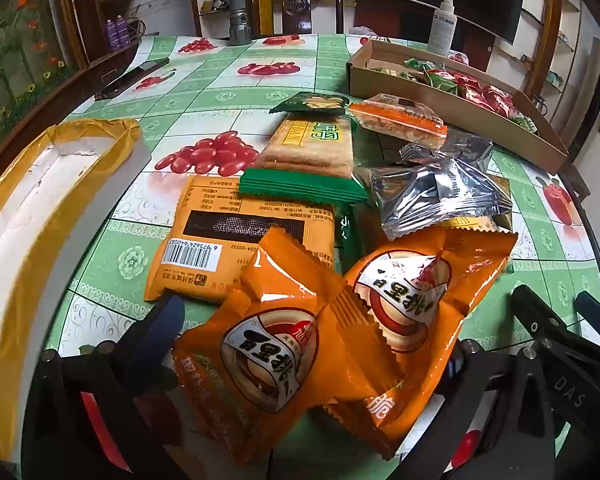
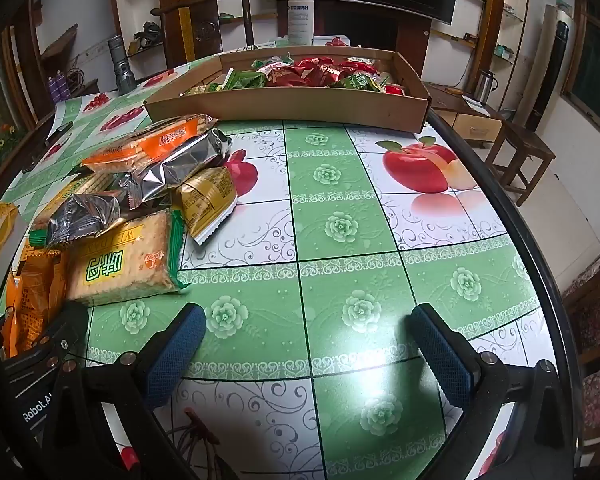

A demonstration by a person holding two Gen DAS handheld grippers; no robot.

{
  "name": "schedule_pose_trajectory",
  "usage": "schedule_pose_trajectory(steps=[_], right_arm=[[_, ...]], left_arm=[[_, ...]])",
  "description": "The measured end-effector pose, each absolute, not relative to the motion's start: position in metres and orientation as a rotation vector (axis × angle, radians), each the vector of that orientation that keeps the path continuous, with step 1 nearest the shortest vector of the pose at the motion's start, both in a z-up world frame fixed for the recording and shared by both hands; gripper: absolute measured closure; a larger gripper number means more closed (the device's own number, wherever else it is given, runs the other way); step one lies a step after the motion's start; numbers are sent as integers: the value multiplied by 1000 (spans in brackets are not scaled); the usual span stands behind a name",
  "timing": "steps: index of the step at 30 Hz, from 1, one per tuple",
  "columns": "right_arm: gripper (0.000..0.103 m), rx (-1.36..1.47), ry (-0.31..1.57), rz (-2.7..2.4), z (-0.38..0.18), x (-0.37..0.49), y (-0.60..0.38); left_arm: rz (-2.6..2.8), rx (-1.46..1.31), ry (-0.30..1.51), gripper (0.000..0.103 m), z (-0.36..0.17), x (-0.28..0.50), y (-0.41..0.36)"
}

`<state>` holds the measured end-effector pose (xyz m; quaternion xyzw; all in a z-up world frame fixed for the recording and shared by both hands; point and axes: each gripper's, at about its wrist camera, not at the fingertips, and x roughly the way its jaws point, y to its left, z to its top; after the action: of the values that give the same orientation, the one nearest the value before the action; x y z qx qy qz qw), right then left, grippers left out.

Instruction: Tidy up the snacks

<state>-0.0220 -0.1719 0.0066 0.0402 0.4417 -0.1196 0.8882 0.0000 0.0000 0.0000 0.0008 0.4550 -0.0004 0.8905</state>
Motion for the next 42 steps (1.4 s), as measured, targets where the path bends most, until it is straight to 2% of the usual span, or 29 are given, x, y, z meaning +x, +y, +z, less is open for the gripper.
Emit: schedule_pose_trajectory(steps=[37,42], right_arm=[[0,112,916,-282,7,-19,-172],[0,111,916,-280,6,-19,-172]], left_arm=[[5,2,944,0,0,0,0],[-56,33,988,0,2,0,-1]])
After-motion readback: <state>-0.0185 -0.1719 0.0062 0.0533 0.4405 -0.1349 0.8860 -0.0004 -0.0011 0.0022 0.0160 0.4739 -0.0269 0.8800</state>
